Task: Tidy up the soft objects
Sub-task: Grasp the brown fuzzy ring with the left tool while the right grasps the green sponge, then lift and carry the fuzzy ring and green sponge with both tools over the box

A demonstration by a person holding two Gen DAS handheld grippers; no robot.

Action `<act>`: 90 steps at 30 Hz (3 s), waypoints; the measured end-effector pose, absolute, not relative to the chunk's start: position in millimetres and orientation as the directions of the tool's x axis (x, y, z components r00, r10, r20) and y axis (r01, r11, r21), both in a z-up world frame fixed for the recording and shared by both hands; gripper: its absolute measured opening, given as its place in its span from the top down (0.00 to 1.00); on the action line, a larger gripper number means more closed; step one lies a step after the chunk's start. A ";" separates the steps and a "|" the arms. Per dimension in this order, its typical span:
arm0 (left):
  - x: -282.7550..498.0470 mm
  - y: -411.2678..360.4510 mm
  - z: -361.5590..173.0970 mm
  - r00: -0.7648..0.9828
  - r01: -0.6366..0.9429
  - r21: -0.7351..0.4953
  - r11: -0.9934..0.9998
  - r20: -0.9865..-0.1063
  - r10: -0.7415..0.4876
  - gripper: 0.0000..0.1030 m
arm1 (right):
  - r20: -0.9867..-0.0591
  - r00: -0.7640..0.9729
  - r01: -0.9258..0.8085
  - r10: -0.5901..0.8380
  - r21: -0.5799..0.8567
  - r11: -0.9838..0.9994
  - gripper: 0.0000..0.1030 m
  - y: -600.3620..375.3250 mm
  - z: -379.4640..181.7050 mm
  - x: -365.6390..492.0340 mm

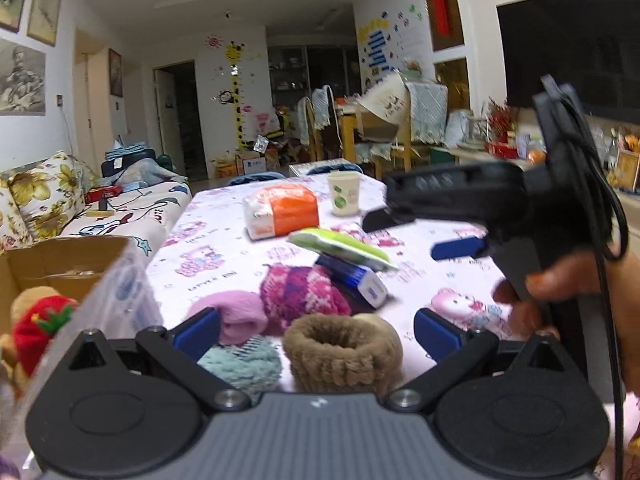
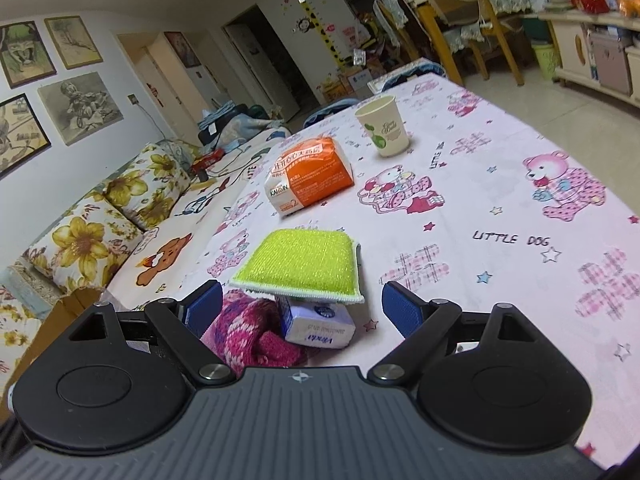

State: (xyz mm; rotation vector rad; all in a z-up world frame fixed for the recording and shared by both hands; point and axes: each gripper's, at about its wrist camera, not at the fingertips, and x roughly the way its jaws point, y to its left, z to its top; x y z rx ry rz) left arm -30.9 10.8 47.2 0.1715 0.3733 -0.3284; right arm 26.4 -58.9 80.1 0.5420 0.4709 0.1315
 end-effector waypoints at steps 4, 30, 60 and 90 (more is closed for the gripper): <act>-23.7 -1.4 41.1 0.871 0.354 0.116 0.928 -0.403 -0.282 0.01 | -0.399 0.878 0.011 0.264 0.569 0.822 0.00 -62.3 76.9 36.8; -2.4 -28.1 18.7 0.835 0.349 0.139 0.927 -0.494 -0.241 0.01 | -0.403 0.804 0.061 0.437 0.787 0.614 0.00 -64.0 49.4 66.9; -10.5 -14.6 27.2 0.811 0.371 0.064 0.927 -0.508 -0.289 0.61 | -0.330 0.856 -0.057 0.398 0.705 0.707 0.65 -56.3 76.7 48.7; -27.3 27.3 54.9 0.828 0.369 -0.073 0.926 -0.426 -0.364 0.61 | -0.459 0.864 -0.161 0.206 0.136 0.978 0.70 -31.9 90.4 -29.1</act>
